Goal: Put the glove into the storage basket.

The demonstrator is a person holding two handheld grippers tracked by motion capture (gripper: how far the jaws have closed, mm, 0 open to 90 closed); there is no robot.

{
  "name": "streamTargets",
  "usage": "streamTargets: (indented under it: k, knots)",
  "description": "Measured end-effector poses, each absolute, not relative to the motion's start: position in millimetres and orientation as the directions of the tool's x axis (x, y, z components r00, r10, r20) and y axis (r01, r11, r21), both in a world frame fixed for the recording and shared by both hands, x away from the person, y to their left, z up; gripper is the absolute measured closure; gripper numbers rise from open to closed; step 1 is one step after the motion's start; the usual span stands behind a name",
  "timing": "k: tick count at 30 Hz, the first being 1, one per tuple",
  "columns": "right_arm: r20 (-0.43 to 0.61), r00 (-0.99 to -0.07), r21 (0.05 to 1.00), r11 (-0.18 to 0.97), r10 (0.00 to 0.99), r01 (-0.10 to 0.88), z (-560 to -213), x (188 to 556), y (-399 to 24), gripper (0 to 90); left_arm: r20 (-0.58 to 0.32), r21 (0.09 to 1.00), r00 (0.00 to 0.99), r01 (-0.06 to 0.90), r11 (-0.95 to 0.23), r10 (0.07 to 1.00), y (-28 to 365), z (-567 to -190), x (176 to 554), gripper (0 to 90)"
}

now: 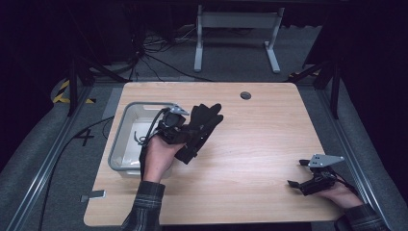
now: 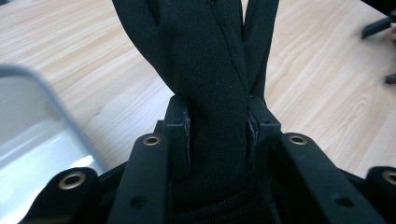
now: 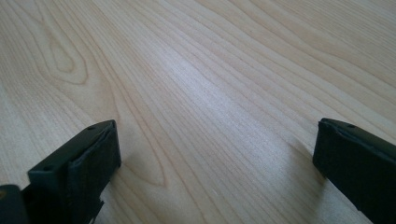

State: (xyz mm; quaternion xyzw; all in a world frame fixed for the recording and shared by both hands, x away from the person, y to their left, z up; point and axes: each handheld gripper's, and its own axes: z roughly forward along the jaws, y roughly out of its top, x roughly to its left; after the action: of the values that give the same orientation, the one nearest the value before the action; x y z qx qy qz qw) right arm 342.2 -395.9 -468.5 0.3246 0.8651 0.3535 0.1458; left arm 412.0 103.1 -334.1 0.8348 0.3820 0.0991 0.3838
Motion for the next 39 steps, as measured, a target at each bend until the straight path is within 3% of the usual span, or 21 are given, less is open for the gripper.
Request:
streamTargets:
  k: [24,39]
  knots:
    - [-0.023,-0.747,0.706,0.539,0.665,0.458,-469,342,-396,1.3,-0.148,0.708,0.498,0.656,-0.261,0.854,193,-355,413,67.9]
    - [-0.023,-0.747,0.706,0.539,0.665,0.458,-469,342,-396,1.4,-0.151,0.622,0.449,0.736,-0.268,0.881,203,-388,438,67.4]
